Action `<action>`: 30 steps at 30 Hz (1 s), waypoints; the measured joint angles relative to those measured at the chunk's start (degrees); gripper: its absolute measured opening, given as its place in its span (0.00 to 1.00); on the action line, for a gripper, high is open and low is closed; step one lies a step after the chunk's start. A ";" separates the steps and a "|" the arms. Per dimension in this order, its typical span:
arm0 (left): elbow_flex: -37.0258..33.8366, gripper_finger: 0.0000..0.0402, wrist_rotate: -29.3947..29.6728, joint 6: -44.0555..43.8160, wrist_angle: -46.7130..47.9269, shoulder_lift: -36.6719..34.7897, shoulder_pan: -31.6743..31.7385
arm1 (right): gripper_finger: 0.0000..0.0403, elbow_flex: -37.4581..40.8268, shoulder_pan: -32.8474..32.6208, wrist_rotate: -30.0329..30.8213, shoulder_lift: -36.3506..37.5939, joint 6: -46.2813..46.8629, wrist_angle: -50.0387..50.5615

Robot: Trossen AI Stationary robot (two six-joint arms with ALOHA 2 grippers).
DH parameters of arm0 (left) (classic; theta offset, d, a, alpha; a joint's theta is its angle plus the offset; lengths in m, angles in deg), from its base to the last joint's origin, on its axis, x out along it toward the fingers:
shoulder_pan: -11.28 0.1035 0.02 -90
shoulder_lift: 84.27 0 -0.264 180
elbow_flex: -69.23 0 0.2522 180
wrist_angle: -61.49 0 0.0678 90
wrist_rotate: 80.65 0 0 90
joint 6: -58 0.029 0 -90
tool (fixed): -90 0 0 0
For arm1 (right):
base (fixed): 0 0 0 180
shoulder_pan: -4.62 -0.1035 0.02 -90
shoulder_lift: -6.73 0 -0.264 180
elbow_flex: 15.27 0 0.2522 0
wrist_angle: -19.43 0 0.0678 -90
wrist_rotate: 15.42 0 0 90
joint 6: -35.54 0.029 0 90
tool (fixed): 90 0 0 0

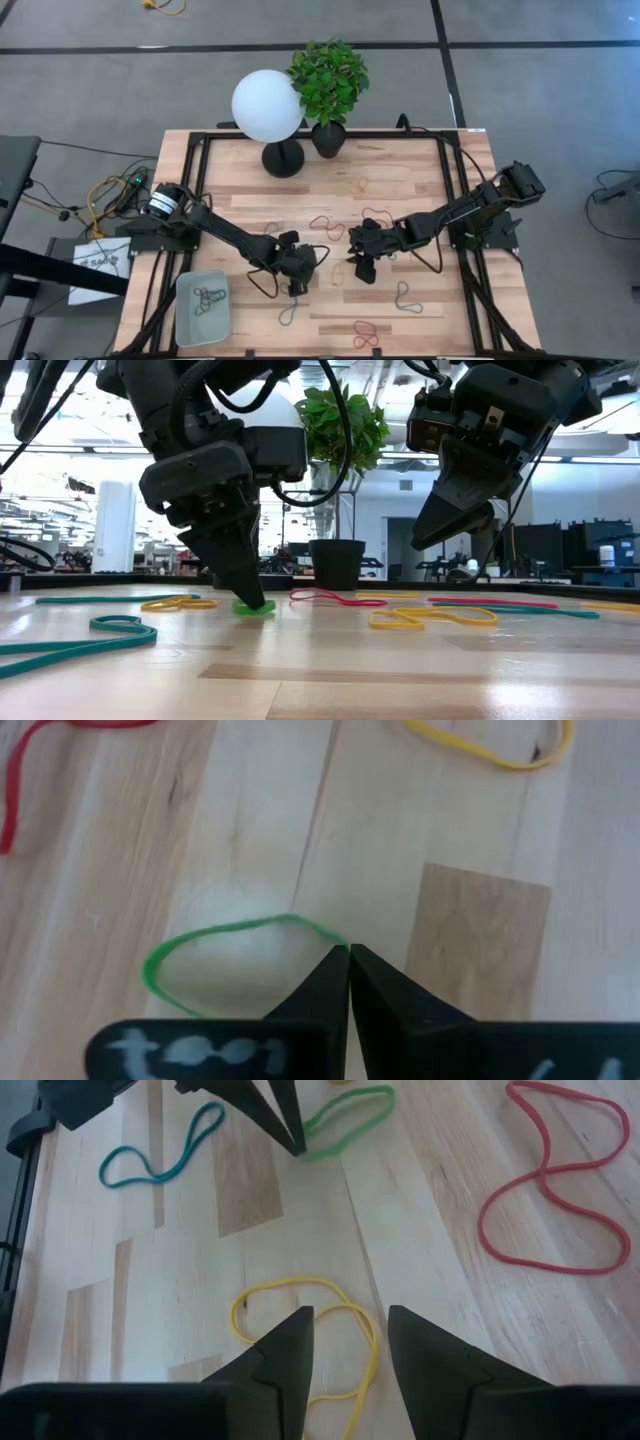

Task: Pick and place items into bin
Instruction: Put the green rubber band into the gray bin

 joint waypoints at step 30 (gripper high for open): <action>0.09 0.17 -0.34 0.75 -0.12 0.00 0.26 | 0.31 0.00 0.00 0.00 0.00 -0.02 -0.02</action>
